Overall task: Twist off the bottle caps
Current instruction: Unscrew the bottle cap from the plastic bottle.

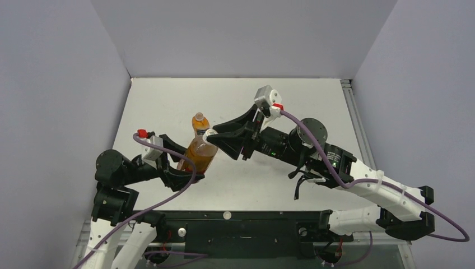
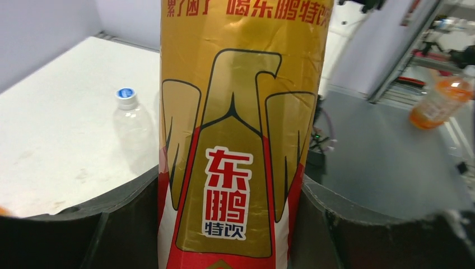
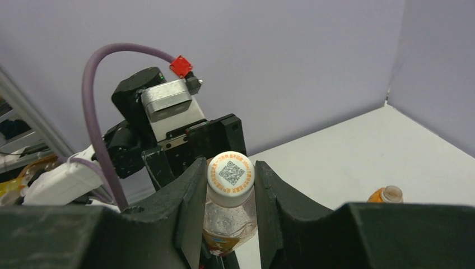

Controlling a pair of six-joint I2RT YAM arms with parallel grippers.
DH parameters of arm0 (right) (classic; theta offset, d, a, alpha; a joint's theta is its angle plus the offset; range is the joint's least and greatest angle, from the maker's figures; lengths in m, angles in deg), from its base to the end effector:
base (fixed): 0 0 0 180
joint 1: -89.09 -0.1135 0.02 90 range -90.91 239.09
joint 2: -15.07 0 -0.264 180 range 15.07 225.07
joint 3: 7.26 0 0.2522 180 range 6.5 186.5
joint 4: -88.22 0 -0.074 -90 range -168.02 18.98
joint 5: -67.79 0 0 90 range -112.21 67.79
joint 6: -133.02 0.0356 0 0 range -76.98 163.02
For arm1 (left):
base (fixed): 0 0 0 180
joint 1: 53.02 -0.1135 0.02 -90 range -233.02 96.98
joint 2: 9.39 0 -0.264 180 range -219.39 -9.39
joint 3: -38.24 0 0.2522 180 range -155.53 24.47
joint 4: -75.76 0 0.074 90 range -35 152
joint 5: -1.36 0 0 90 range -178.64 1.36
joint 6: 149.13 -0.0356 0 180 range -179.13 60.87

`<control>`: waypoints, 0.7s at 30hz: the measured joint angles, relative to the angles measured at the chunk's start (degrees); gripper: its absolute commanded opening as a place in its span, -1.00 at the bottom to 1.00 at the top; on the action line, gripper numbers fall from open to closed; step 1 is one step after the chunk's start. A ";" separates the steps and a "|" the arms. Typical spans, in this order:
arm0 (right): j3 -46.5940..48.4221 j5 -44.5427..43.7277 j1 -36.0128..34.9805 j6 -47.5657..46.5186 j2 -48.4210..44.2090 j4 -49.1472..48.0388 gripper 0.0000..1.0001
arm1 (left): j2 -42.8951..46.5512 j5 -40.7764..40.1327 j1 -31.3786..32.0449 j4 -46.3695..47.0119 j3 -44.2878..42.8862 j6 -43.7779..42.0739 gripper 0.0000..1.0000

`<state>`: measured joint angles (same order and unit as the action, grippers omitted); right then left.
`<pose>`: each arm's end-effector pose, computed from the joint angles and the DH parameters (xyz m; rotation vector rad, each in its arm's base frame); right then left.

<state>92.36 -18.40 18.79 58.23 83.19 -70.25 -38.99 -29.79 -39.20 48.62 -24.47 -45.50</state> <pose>0.0802 0.2310 0.5092 -0.7577 1.3222 1.2685 0.0836 -0.0519 0.3913 0.8660 1.3781 -1.1193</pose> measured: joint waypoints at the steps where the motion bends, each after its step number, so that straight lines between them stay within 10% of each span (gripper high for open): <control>1: -0.87 2.38 0.68 -0.04 -0.83 -0.76 -1.00 | -0.22 1.95 0.04 0.96 0.00 1.81 -1.00; 6: -4.98 12.92 4.50 0.81 -3.58 -4.81 -0.98 | -1.51 7.67 0.13 4.22 0.00 8.00 -1.00; 13: -5.40 16.81 5.42 2.27 -3.76 -6.14 0.09 | -2.08 9.86 0.17 6.43 -0.07 11.37 -1.00; 21: -5.18 3.41 3.45 4.79 -3.87 -7.39 0.24 | -1.86 2.25 -0.15 3.91 -0.11 5.95 -1.00</control>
<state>87.18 -14.99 22.25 63.01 79.32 -77.64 -40.85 -27.53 -39.35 52.53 -24.58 -39.55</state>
